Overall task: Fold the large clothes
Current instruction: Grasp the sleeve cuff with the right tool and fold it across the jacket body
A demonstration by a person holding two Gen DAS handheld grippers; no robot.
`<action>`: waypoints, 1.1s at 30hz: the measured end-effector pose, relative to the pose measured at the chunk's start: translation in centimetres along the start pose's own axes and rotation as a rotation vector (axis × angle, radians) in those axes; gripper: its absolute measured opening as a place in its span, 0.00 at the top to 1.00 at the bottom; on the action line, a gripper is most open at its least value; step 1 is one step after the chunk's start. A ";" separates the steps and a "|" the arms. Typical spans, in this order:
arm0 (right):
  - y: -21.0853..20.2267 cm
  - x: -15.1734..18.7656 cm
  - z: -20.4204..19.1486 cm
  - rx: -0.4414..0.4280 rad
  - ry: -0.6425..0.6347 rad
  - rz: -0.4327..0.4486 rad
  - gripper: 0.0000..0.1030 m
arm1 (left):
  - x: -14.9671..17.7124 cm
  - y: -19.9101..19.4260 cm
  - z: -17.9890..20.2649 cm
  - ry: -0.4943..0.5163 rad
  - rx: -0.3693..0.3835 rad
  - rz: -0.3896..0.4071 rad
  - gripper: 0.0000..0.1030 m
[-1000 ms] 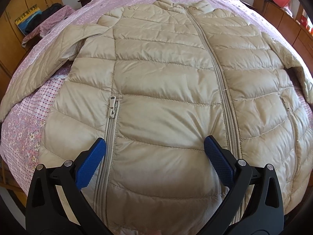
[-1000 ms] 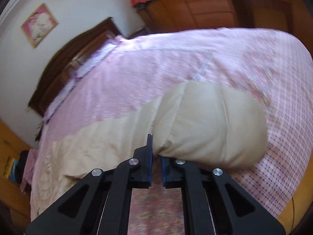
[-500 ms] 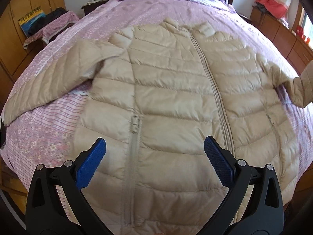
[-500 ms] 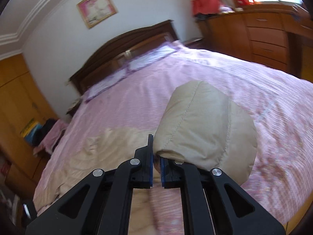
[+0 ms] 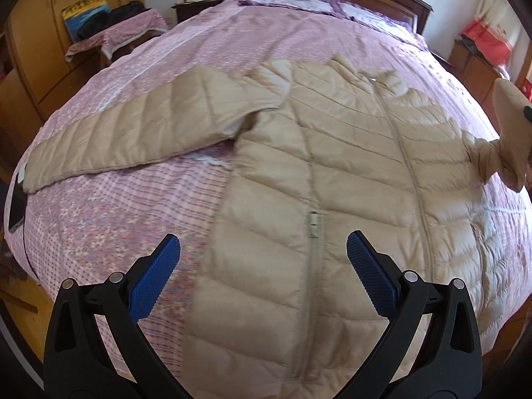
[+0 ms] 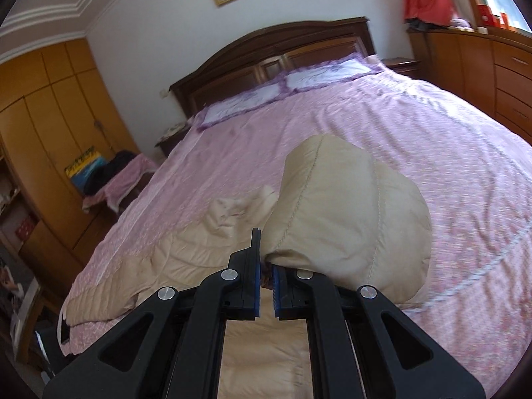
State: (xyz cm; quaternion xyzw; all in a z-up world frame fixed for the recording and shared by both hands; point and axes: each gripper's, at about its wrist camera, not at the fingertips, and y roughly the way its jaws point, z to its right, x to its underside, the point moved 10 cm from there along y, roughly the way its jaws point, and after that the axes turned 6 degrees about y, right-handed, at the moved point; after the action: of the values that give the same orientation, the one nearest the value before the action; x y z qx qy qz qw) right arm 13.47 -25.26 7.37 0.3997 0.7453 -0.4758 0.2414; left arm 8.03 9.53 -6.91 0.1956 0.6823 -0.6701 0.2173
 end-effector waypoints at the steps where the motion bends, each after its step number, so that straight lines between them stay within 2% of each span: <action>1: 0.7 0.1 -0.5 -0.005 -0.006 -0.008 0.94 | 0.0 0.1 -0.4 -0.004 -0.004 0.000 0.03; 9: 6.3 2.8 -6.4 -0.055 -0.066 -0.089 0.94 | 0.0 0.3 -4.6 -0.065 -0.041 0.009 0.03; 18: 13.6 8.6 -11.6 -0.064 -0.147 -0.260 0.94 | 1.1 -0.1 -7.6 -0.115 -0.069 0.015 0.03; 26: 18.5 13.8 -12.0 -0.018 -0.179 -0.387 0.93 | 2.2 0.0 -9.3 -0.147 -0.079 0.008 0.03; 31: 20.1 15.7 -11.4 -0.001 -0.189 -0.441 0.91 | 2.5 0.4 -9.7 -0.160 -0.077 -0.002 0.03; 32: 20.2 15.9 -11.3 -0.002 -0.182 -0.450 0.84 | 2.5 0.4 -9.7 -0.162 -0.075 -0.002 0.03; 33: 20.3 16.1 -11.4 -0.012 -0.169 -0.459 0.71 | 2.5 0.4 -9.7 -0.162 -0.074 -0.001 0.03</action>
State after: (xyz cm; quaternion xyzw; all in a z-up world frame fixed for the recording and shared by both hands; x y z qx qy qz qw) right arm 21.36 -4.50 -10.08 0.1770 0.7966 -0.5456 0.1908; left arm 5.88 19.16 -8.54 0.1320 0.6870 -0.6581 0.2786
